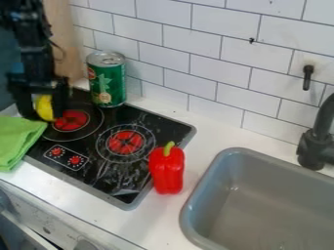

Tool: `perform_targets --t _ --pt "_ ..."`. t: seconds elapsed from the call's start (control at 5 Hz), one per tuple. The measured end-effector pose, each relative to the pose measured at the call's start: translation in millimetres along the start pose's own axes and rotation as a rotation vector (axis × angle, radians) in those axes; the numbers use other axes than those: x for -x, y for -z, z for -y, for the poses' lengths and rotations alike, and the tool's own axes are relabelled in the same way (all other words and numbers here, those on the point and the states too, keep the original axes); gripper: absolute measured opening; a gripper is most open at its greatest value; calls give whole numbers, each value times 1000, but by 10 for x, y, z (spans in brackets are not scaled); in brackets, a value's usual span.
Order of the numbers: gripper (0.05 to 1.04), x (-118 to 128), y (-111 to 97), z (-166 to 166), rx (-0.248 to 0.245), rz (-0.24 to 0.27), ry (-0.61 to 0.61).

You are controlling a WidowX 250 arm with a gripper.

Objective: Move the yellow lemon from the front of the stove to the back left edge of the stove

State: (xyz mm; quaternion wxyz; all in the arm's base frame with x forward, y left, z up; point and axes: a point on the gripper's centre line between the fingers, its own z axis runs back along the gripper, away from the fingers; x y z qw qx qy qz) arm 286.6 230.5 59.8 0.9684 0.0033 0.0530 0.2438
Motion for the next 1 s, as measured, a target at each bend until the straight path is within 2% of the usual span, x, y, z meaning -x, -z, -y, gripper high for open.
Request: perform_targets --t 0.4,0.6,0.8,1.0 --pt "1001 458 -490 75 9 110 20" --pt "1001 852 -750 194 36 161 86" --pt "1001 1256 -869 329 60 169 148" --pt "1001 1606 -854 643 61 150 267"
